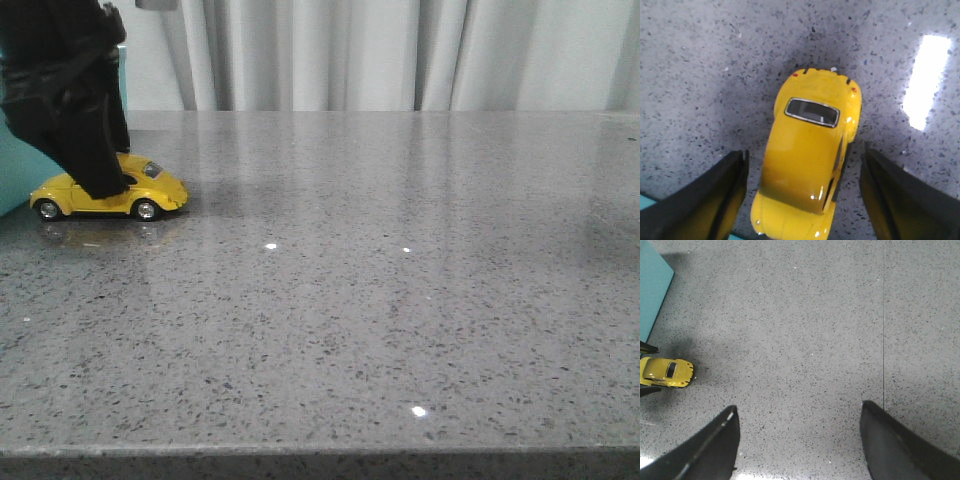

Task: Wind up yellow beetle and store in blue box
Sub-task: 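Lower the left gripper over the car beside the blue box, then close the left gripper on the car and lift it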

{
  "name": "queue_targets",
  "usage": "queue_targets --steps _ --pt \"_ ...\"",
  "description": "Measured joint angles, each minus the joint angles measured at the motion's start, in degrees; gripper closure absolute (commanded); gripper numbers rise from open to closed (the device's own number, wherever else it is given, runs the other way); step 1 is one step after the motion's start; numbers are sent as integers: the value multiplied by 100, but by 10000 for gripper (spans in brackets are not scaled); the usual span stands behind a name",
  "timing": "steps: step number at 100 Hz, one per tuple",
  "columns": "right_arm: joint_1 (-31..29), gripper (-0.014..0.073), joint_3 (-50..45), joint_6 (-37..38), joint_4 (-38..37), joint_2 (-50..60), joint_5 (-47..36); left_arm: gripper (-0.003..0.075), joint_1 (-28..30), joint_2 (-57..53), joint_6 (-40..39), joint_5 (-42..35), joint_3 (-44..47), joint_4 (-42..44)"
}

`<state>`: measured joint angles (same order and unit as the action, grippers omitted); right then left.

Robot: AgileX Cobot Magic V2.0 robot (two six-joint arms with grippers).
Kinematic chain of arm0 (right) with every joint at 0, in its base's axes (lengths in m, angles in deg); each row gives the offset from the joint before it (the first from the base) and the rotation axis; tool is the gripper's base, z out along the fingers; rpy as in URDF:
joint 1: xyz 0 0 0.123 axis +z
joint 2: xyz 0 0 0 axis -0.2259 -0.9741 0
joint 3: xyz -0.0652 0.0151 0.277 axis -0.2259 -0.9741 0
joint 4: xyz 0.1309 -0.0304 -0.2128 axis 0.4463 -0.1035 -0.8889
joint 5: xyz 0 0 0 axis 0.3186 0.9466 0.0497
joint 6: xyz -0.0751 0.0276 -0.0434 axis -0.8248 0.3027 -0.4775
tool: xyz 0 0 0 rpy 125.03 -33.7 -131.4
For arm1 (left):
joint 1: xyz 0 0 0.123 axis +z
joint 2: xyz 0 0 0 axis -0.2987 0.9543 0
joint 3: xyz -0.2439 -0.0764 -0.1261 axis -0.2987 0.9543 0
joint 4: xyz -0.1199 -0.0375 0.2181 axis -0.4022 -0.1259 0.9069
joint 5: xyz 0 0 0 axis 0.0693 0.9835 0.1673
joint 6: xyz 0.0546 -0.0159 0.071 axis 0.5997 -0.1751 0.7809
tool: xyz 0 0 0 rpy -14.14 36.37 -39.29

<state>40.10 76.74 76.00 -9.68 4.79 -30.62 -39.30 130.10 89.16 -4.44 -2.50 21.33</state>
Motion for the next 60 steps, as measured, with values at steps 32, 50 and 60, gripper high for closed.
queue_targets --steps 32,50,60 --pt "0 84 0 0 0 0 0 393 0 72 0 -38 0 61" --pt "0 84 0 0 0 0 0 506 0 72 11 -38 0 61" --pt "0 84 0 0 0 0 0 513 0 72 22 -38 -8 61"
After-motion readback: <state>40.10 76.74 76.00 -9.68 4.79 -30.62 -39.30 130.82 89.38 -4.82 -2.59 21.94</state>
